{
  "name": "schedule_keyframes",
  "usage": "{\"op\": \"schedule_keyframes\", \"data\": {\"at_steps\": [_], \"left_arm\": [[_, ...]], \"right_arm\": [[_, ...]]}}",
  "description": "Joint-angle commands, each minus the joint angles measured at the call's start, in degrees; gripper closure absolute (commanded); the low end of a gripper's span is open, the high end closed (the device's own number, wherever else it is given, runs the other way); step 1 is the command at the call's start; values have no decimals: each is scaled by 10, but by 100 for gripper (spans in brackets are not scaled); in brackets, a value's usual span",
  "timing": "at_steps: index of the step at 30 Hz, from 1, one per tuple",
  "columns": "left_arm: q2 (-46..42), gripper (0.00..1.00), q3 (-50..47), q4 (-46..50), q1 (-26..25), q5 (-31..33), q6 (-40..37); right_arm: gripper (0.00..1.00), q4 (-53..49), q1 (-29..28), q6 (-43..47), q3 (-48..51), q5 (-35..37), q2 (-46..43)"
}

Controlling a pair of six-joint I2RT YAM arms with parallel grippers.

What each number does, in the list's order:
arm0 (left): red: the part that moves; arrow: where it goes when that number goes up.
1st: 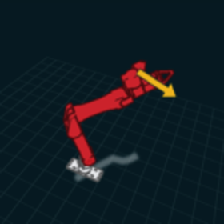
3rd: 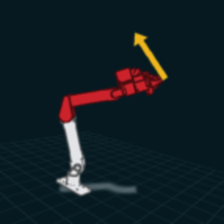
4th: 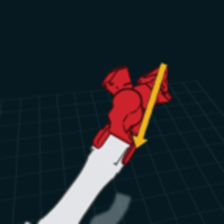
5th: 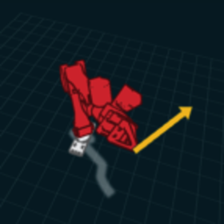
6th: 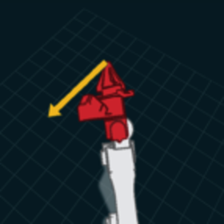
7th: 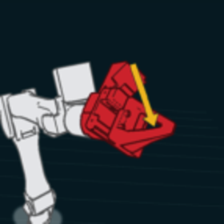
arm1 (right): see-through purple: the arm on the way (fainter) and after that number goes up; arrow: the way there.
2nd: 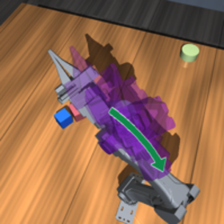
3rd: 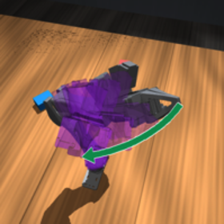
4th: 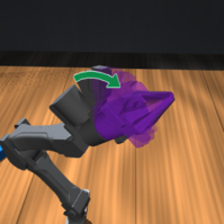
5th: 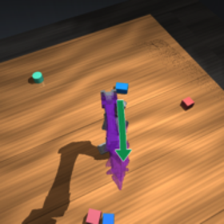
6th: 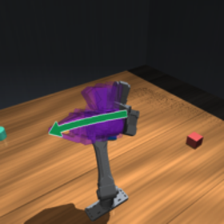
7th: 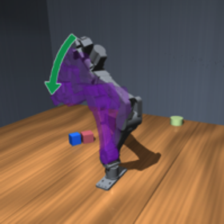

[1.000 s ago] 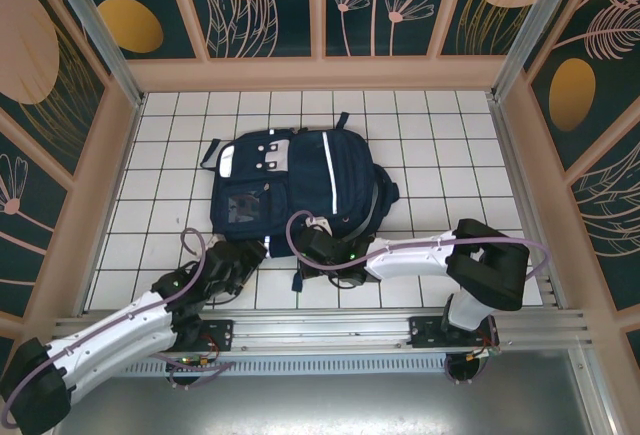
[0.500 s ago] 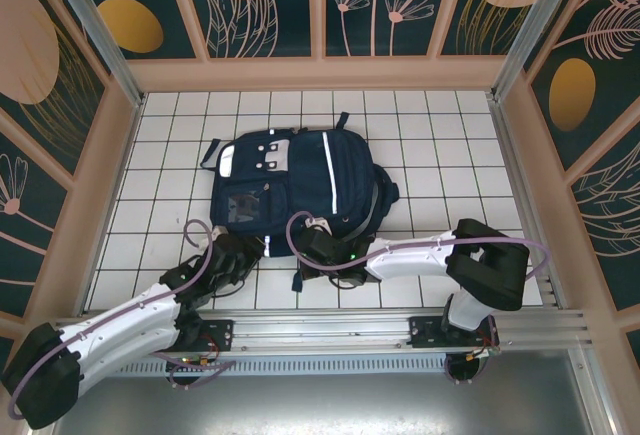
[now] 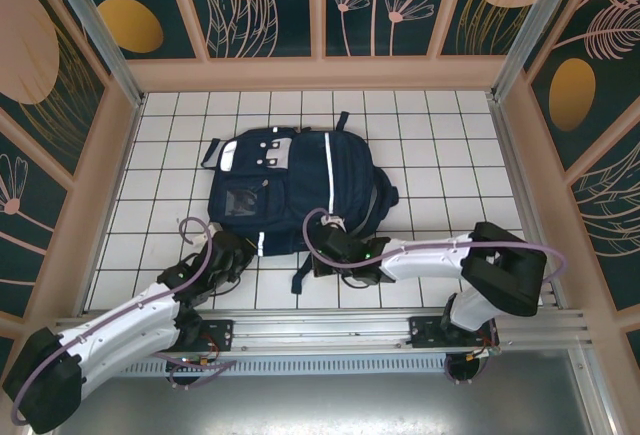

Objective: Pack the student bag

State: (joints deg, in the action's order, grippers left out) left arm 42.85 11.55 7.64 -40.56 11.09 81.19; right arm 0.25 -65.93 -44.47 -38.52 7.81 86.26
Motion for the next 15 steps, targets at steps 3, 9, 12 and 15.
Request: {"op": "schedule_keyframes", "data": {"at_steps": [3,9,12,15], "left_arm": [[-13,100,22,42,11,77,-29],[-7,100,27,44,12,88,-47],[10,100,43,51,17,99,-70],[46,100,68,36,39,85,-114]], "right_arm": [[100,-20,15,-4,27,5,-41],[100,-25,29,3,43,-7,-58],[100,-24,30,16,43,-23,-60],[100,-10,28,47,33,-66,-47]]}}
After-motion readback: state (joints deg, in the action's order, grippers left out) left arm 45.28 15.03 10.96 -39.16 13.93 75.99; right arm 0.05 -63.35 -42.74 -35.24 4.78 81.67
